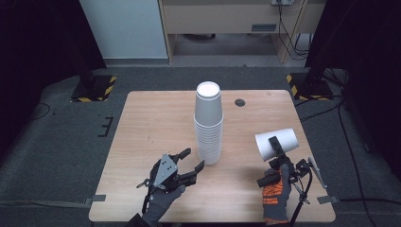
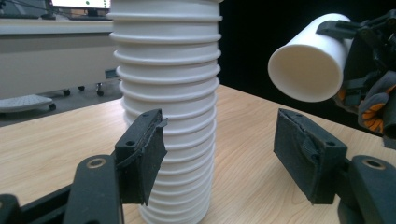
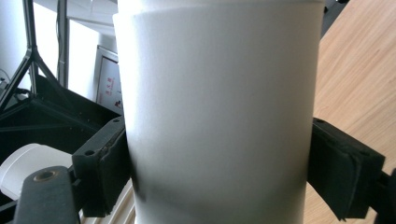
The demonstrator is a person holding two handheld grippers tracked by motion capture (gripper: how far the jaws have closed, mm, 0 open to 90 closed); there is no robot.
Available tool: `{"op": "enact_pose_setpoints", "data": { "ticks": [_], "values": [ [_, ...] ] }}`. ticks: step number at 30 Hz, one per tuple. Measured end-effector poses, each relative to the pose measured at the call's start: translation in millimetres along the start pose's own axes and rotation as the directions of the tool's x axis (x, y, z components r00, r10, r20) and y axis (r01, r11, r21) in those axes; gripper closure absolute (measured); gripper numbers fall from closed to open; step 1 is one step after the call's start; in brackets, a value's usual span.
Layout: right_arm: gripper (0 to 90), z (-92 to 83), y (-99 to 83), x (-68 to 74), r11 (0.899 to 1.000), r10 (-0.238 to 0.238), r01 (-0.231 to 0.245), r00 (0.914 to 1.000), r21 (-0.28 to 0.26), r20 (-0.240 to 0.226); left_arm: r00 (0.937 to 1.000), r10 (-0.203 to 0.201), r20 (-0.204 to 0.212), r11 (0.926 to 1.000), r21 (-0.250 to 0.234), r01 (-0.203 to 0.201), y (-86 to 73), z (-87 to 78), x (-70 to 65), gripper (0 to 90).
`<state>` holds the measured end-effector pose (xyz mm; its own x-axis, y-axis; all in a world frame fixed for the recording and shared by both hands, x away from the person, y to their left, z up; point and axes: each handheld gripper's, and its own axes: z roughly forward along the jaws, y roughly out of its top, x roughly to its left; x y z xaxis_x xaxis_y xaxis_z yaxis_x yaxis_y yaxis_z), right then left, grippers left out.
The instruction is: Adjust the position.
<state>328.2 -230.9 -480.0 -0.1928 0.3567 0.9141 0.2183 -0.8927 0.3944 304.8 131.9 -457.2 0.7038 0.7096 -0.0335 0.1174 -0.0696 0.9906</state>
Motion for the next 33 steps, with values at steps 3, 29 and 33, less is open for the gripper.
{"op": "enact_pose_setpoints", "data": {
  "ticks": [3, 29, 33],
  "values": [
    [16.3, -0.8, -1.6, 1.5, 1.000, 0.014, -0.014, 0.9999, 0.004, 0.007, 0.9997, 0.010, 0.022, 0.9999, 0.000, -0.010, 0.9, 6.7, -6.0, 33.8],
    [16.3, -6.3, -8.5, -1.4, 0.994, 0.105, -0.105, 0.9944, 0.014, 0.003, 0.9909, 0.036, 0.130, 0.9994, 0.000, -0.036, 8.1, 69.9, -37.2, 36.0],
    [16.2, -7.4, -8.5, -2.0, 0.993, 0.115, -0.115, 0.9934, 0.015, 0.002, 0.9901, 0.031, 0.137, 0.9995, 0.006, -0.032, 5.8, 78.3, -38.3, 35.8]
  ]
}}
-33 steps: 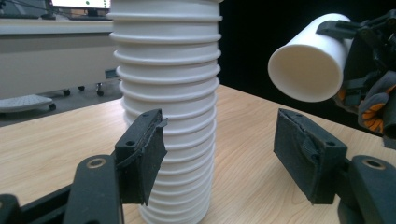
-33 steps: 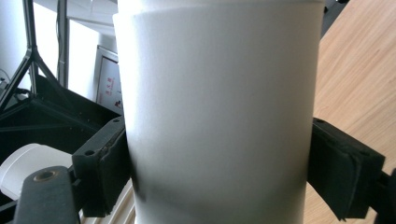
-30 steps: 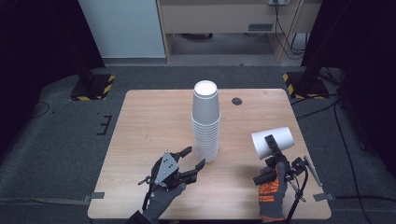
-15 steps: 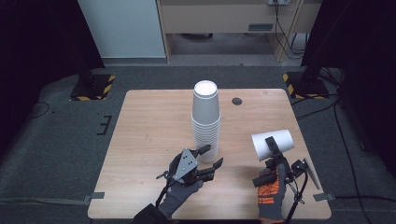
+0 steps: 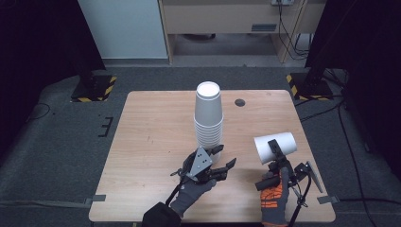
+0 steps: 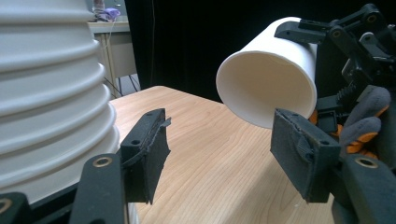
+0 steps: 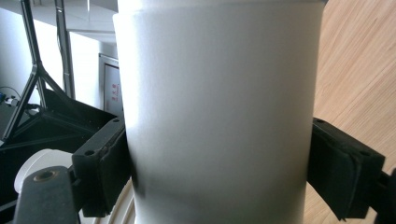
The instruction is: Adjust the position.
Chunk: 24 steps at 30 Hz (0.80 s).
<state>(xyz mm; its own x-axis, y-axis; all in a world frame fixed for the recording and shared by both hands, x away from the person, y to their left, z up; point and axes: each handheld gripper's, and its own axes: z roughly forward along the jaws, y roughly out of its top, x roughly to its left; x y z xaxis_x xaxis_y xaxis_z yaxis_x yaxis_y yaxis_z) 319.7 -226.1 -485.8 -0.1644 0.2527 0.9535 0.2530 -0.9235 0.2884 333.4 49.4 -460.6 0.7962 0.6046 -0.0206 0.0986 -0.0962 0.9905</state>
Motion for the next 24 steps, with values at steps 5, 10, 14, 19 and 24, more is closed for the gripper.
{"op": "enact_pose_setpoints", "data": {
  "ticks": [5, 10, 14, 19, 24],
  "values": [
    [16.3, -0.8, -1.4, -2.0, 1.000, 0.006, -0.006, 1.0000, 0.007, 0.001, 0.9998, -0.008, 0.021, 1.0000, 0.004, 0.008, -4.0, 13.3, -1.2, 35.7],
    [16.3, -1.5, -1.8, -3.7, 1.000, 0.018, -0.018, 0.9998, 0.012, 0.002, 0.9995, -0.003, 0.030, 1.0000, 0.007, 0.003, -4.7, 24.2, -0.5, 35.7],
    [16.3, -1.3, -2.7, -4.3, 1.000, 0.022, -0.022, 0.9998, 0.012, 0.002, 0.9994, -0.013, 0.032, 0.9999, -0.002, 0.013, -5.5, 31.3, 1.7, 36.1],
    [16.3, -2.2, -2.8, -4.3, 0.999, 0.043, -0.043, 0.9991, 0.009, 0.000, 0.9990, -0.014, 0.043, 0.9999, -0.002, 0.015, -8.8, 37.3, 3.4, 36.1],
    [16.3, -2.5, -3.1, -3.8, 0.999, 0.053, -0.053, 0.9986, 0.007, 0.000, 0.9987, -0.009, 0.051, 1.0000, 0.005, 0.008, -9.6, 45.2, 4.2, 36.1]
  ]
}}
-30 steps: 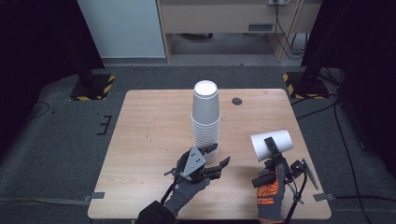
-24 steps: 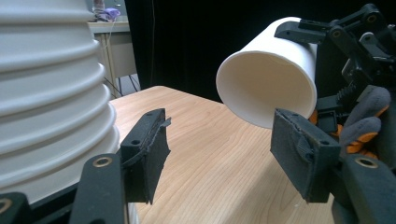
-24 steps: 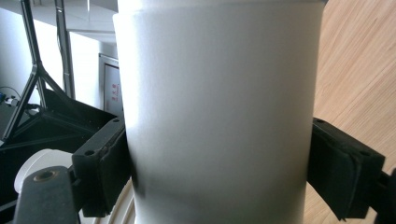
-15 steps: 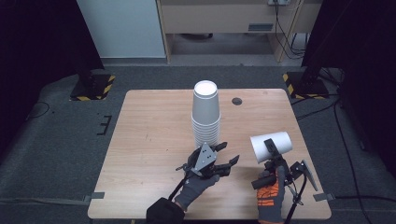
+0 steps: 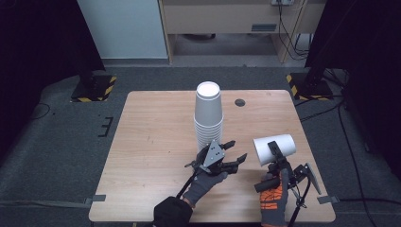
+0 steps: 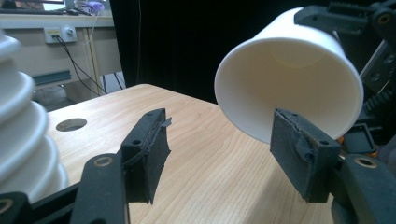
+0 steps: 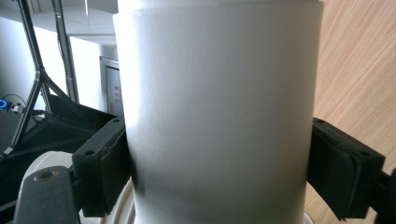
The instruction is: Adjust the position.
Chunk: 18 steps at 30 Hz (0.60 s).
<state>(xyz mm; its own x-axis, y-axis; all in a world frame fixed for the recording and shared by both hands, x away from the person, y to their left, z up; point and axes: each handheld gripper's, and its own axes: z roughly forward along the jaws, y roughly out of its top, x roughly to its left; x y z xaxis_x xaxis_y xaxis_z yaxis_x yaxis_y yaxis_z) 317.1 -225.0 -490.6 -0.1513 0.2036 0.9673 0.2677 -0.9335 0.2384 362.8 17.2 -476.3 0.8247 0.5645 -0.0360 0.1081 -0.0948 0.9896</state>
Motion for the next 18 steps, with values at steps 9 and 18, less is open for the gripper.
{"op": "enact_pose_setpoints", "data": {
  "ticks": [9, 18],
  "values": [
    [16.3, -0.6, -0.6, -1.4, 1.000, 0.020, -0.020, 0.9998, -0.003, 0.000, 0.9999, 0.001, 0.017, 1.0000, -0.008, -0.001, 4.1, 11.9, 0.0, 36.0],
    [16.3, -2.1, -0.3, -3.6, 0.999, 0.034, -0.034, 0.9994, 0.001, 0.001, 0.9995, -0.009, 0.030, 0.9999, -0.007, 0.009, 0.8, 22.5, -0.2, 36.2]
  ]
}}
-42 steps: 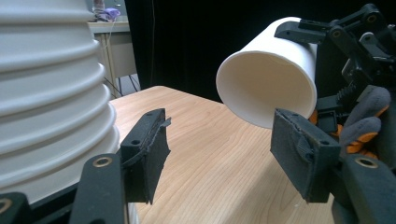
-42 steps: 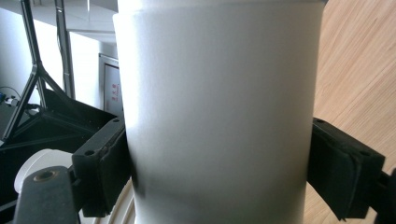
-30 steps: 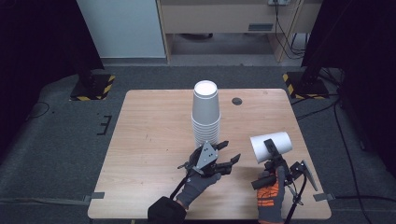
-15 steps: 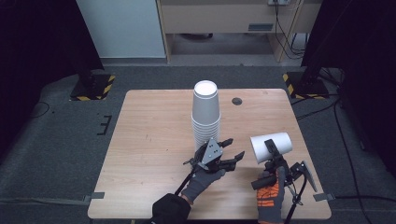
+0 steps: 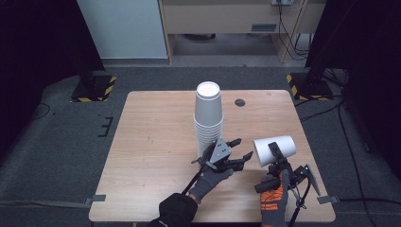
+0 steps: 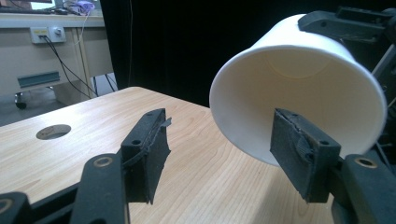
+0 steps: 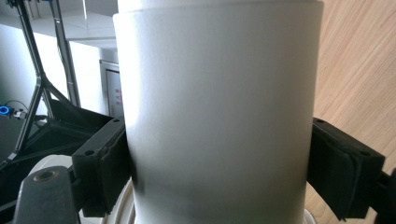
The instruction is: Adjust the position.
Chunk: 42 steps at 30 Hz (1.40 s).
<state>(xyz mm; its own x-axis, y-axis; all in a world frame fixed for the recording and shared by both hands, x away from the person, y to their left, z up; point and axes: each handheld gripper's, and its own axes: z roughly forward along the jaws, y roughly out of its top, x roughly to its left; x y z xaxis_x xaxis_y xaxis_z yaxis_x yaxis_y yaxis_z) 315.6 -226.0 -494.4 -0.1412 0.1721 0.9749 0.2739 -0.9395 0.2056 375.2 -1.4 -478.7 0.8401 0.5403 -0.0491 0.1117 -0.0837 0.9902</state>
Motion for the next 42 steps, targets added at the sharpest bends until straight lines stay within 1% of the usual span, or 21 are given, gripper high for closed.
{"op": "enact_pose_setpoints", "data": {
  "ticks": [10, 13, 17, 19, 23, 25, 29, 34, 39, 42],
  "values": [
    [16.2, 0.6, -3.7, -2.1, 1.000, 0.005, -0.005, 1.0000, 0.030, 0.004, 0.9998, -0.013, 0.015, 0.9999, -0.003, 0.013, -3.5, 14.0, -0.1, 36.9],
    [16.3, 1.3, -4.7, -2.6, 0.999, 0.011, -0.011, 0.9999, 0.044, 0.004, 0.9997, -0.006, 0.025, 0.9999, 0.008, 0.006, -2.7, 18.4, -1.2, 37.0],
    [16.2, -0.2, -3.9, -2.7, 0.999, 0.013, -0.013, 0.9999, 0.050, -0.002, 0.9995, 0.003, 0.032, 1.0000, 0.003, -0.003, 1.6, 24.5, -2.1, 37.8],
    [16.2, -0.2, -3.6, -2.3, 0.999, 0.015, -0.015, 0.9999, 0.051, -0.004, 0.9993, 0.000, 0.037, 1.0000, -0.005, 0.000, 2.4, 26.9, -2.1, 38.3],
    [16.2, -0.2, -3.4, -1.9, 0.998, 0.010, -0.010, 0.9999, 0.063, -0.007, 0.9990, 0.000, 0.044, 1.0000, 0.003, -0.001, 0.2, 29.6, -1.7, 40.3],
    [16.2, -0.2, -4.0, -2.0, 0.998, 0.009, -0.008, 0.9999, 0.063, -0.005, 0.9989, -0.004, 0.047, 1.0000, 0.003, 0.003, -0.6, 30.5, -0.7, 41.5],
    [16.2, 0.9, -5.1, -2.7, 0.997, 0.015, -0.014, 0.9999, 0.074, -0.004, 0.9986, 0.003, 0.053, 1.0000, 0.004, -0.003, -1.3, 31.8, 0.7, 47.7],
    [16.2, 2.5, -7.5, -2.5, 0.995, 0.018, -0.018, 0.9998, 0.093, -0.005, 0.9983, -0.001, 0.059, 1.0000, 0.000, 0.001, -0.4, 32.8, 0.0, 54.7],
    [16.2, 2.7, -8.9, -2.4, 0.995, 0.022, -0.021, 0.9997, 0.098, -0.011, 0.9988, 0.004, 0.049, 1.0000, 0.002, -0.004, 3.2, 33.5, 0.2, 58.4],
    [16.2, 2.8, -8.3, -2.5, 0.995, 0.026, -0.025, 0.9996, 0.099, -0.014, 0.9993, 0.006, 0.037, 1.0000, 0.001, -0.006, 4.5, 32.9, 0.7, 62.4]
  ]
}}
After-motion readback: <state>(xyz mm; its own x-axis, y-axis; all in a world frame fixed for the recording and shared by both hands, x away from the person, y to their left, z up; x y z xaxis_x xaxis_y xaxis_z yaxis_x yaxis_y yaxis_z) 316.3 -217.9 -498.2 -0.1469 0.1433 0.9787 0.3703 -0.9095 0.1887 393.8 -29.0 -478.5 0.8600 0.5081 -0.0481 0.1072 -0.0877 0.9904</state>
